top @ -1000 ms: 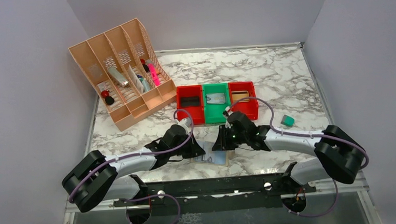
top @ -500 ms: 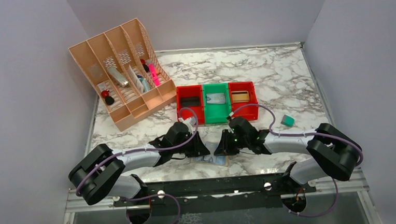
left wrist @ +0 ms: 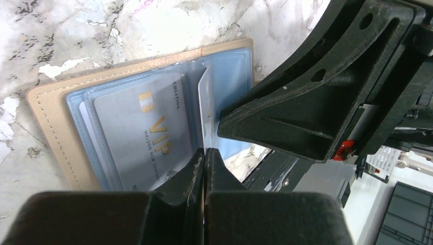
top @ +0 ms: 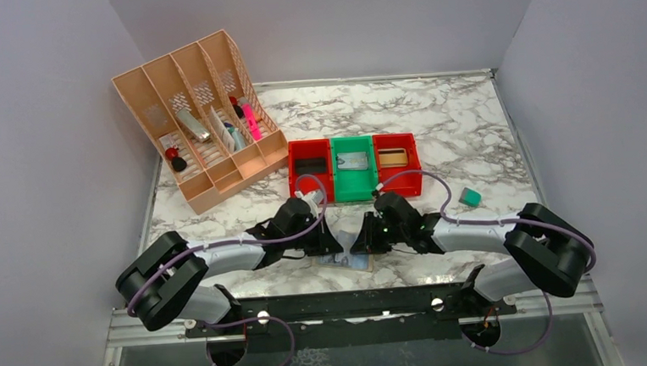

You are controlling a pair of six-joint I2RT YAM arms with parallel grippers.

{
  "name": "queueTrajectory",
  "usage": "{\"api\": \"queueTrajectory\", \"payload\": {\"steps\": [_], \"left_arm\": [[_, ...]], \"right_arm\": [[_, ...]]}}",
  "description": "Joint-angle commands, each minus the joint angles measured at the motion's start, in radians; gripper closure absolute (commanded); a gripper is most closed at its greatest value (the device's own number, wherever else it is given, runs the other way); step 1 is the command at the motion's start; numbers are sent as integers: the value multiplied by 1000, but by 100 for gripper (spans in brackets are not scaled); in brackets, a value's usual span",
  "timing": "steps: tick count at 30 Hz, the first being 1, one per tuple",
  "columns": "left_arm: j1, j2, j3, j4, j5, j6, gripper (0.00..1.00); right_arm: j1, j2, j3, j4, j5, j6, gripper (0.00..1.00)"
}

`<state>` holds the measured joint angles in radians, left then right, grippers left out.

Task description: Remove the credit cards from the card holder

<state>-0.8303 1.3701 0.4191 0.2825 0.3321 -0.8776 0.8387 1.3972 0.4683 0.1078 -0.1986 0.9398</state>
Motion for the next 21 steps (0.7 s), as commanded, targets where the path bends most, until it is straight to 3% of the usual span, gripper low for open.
{"api": "queueTrajectory", "payload": {"steps": [1, 11, 21], "left_arm": [[3, -45, 23, -66, -67, 30, 100], [3, -157, 21, -140, -134, 35, 100], [2, -267, 52, -299, -254, 61, 100]], "right_arm": [[0, -8, 0, -160, 152, -64, 78], [0, -81, 91, -241, 198, -167, 76], [0, -96, 111, -81, -16, -196, 74]]}}
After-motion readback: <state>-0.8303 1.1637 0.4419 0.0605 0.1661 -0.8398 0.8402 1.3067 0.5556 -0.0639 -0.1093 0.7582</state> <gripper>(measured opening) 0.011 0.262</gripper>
